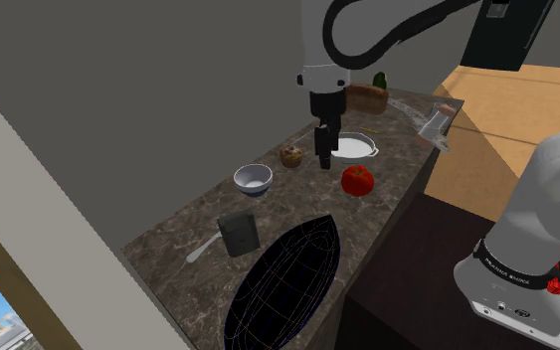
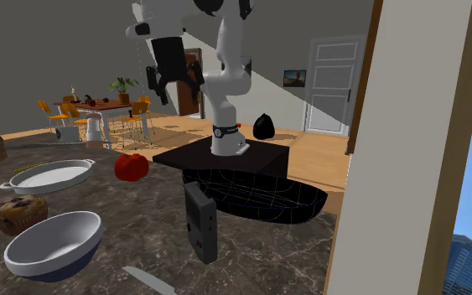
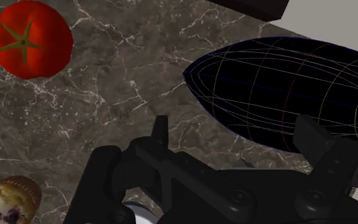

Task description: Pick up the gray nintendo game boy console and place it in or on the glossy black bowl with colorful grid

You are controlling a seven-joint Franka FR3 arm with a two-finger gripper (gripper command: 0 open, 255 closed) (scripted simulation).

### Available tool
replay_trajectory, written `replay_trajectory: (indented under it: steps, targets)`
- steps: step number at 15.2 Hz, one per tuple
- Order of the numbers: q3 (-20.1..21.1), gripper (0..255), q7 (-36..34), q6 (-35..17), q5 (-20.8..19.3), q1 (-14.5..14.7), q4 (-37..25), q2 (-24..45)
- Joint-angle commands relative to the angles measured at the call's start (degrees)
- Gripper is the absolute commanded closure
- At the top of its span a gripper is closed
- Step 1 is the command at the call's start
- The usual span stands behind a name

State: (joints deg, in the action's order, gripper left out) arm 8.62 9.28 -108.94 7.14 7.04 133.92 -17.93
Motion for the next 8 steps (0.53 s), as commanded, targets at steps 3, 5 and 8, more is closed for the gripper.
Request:
replay_trajectory:
  steps: [3,5,8]
  targets:
    - [1.9,0,0.8,-5.5,-1.4,1.1,-3.7,8.6]
    - [2.9,0,0.9,-7.6,-2.4,1.8,-6.0,12.7]
    - [4.2,0,0.8,-10.3,-4.3,2.9,-9.9,18.9]
